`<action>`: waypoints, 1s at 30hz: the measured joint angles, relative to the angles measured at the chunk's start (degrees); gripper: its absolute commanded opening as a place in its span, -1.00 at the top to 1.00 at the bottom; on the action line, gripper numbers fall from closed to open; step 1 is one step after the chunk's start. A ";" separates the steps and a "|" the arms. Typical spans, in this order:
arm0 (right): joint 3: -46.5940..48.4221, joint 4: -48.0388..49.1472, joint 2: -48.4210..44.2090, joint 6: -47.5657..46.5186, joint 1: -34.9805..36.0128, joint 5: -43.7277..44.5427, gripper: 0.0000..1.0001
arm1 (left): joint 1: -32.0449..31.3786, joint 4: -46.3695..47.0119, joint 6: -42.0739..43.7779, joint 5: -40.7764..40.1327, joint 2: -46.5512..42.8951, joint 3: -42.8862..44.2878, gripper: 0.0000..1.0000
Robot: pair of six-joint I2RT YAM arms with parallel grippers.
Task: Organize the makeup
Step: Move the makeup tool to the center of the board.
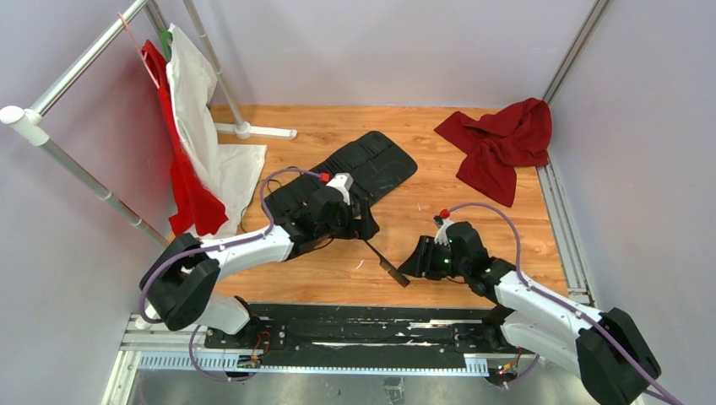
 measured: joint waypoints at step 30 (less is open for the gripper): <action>-8.72 -9.40 -18.34 3.74 -2.12 -0.31 -0.01 | -8.87 2.45 -2.43 3.61 3.15 -4.13 -0.96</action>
